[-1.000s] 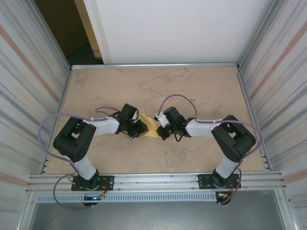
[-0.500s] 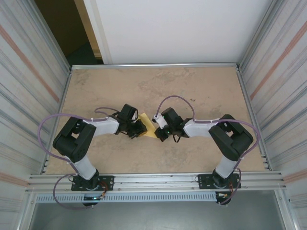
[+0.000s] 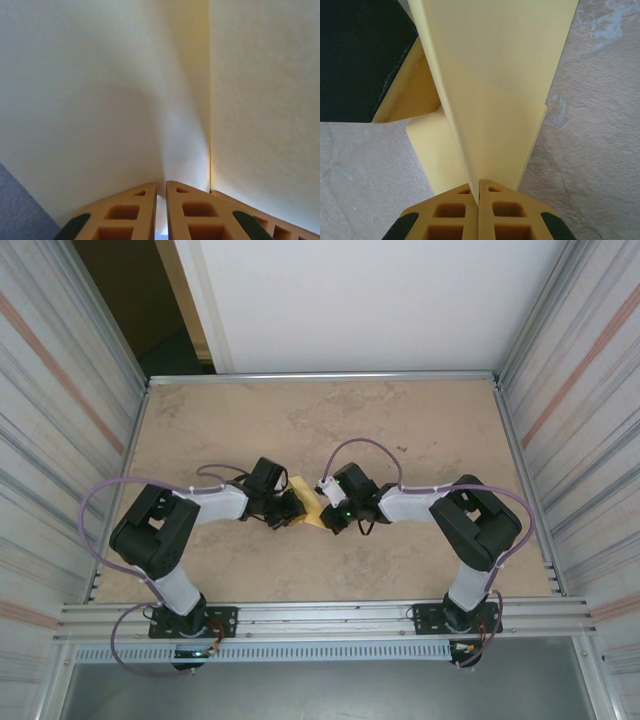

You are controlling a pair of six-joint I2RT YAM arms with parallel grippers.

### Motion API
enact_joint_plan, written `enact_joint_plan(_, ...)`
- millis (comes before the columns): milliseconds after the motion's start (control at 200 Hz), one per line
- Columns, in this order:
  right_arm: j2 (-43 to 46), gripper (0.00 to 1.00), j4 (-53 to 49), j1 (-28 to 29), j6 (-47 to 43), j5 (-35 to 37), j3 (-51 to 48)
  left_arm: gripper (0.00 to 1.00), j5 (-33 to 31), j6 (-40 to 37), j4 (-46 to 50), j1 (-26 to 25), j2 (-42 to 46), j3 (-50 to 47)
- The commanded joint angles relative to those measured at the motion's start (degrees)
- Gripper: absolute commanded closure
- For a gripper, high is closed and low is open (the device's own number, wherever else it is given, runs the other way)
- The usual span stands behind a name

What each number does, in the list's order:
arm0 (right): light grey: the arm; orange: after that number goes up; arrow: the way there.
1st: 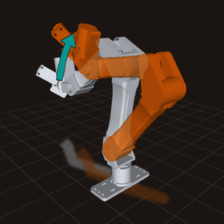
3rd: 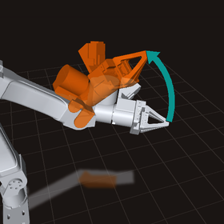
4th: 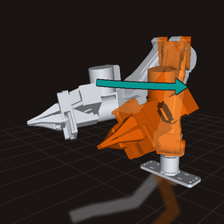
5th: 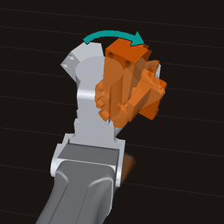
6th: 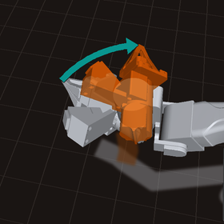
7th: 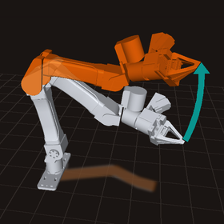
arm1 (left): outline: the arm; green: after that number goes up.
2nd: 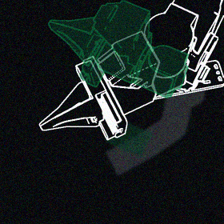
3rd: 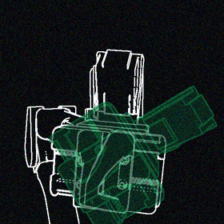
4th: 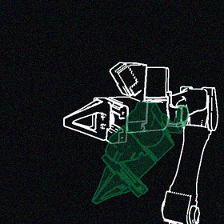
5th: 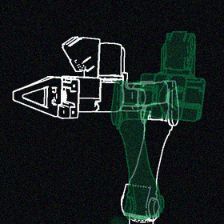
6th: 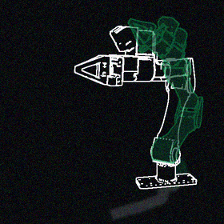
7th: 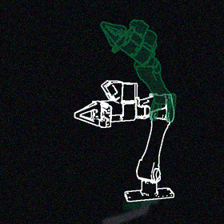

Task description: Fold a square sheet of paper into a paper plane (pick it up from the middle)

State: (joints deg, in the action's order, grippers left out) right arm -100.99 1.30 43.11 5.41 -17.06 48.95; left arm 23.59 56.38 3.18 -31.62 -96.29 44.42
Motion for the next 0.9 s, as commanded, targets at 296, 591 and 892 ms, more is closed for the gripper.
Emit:
enact_joint_plan(296, -0.69, 0.96, -10.48, 0.01, 2.90, -1.65, 2.85, 0.82, -4.76, -2.35, 2.38, -0.20, 7.76, -1.30)
enact_joint_plan(591, -2.31, 0.96, -17.00, -0.03, 7.11, -4.91, 6.69, 0.80, -2.11, 1.15, -9.03, -0.23, 7.59, -7.23)
enact_joint_plan(892, -4.89, 0.93, -21.00, -0.07, 8.67, -6.67, 10.19, 0.77, -1.16, 1.35, -12.70, -0.27, 6.97, -8.78)
